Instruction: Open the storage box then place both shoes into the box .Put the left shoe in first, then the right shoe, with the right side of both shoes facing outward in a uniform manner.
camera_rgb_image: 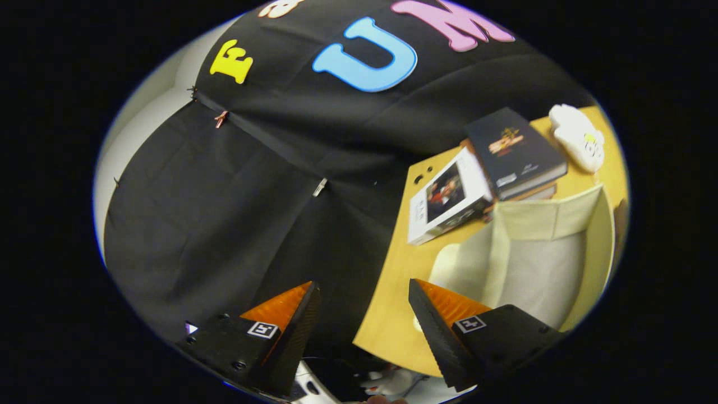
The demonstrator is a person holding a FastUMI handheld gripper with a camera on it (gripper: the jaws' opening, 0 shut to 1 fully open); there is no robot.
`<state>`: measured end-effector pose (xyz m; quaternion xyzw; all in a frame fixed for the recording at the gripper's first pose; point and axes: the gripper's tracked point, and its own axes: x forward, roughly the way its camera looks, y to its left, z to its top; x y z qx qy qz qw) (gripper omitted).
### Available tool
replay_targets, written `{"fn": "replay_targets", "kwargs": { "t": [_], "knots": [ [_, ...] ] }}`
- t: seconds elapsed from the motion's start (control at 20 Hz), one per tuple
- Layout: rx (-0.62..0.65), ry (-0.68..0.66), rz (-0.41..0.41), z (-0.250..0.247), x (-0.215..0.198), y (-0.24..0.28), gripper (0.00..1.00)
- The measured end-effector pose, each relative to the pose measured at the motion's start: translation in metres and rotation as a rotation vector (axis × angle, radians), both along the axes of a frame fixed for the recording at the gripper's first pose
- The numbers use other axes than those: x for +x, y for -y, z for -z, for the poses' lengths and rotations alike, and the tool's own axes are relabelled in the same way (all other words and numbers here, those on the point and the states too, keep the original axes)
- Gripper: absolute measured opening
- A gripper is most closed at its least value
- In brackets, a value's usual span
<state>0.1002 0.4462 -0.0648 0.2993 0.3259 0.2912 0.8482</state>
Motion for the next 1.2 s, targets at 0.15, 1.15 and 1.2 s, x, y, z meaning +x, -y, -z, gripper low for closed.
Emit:
{"fn": "replay_targets", "kwargs": {
  "t": [0.15,1.15,1.2],
  "knots": [
    [-0.151,0.111,0.058,-0.007,0.005,0.068,0.98],
    [-0.703,-0.231,0.221,0.21,-0.052,0.415,0.99],
    [-0.699,-0.242,0.207,0.217,-0.049,0.415,0.99]
  ]
}}
